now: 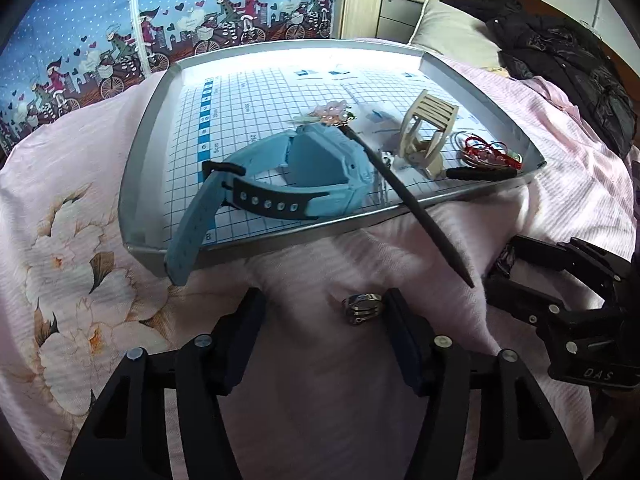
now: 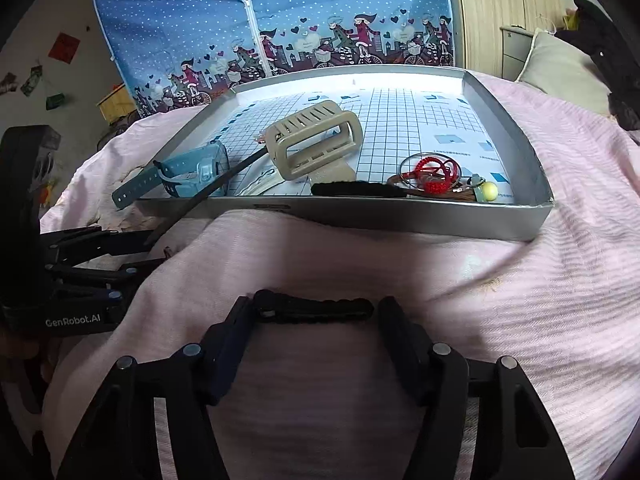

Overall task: Organize jewelry
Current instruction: 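Grasp the black snap clip with the right tool while the left tool grasps the silver ring, then carry the black clip into the tray with the right tool while the left tool drops the silver ring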

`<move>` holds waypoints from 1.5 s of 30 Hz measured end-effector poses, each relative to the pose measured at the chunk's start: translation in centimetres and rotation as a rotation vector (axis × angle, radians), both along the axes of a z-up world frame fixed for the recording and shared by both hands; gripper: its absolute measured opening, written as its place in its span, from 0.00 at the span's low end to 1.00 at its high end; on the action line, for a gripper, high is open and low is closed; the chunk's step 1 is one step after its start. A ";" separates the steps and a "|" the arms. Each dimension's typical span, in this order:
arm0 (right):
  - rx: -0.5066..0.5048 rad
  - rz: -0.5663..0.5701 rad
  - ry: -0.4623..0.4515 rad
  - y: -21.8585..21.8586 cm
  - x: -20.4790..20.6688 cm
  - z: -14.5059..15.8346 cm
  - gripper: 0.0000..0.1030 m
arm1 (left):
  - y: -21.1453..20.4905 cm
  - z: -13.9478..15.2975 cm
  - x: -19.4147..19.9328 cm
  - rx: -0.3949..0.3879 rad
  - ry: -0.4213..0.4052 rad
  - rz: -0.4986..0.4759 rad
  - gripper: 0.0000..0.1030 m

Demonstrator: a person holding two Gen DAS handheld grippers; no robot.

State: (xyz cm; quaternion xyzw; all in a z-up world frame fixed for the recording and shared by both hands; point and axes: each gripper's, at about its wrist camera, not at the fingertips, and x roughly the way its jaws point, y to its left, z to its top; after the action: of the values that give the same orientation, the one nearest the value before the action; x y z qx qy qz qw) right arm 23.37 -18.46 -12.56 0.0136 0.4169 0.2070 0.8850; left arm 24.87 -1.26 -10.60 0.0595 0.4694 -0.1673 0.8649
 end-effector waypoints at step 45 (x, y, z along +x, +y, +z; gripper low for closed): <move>0.078 -0.021 -0.099 -0.9 -0.9 1.7 0.56 | -0.8 3.4 -2.0 -0.086 -0.154 -0.076 0.17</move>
State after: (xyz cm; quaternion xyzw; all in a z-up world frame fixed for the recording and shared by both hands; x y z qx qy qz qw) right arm 22.46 -19.34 -10.83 0.0424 0.3639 0.2144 0.9054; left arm 22.86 -2.06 -7.16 0.0525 0.3915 -0.2150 0.8932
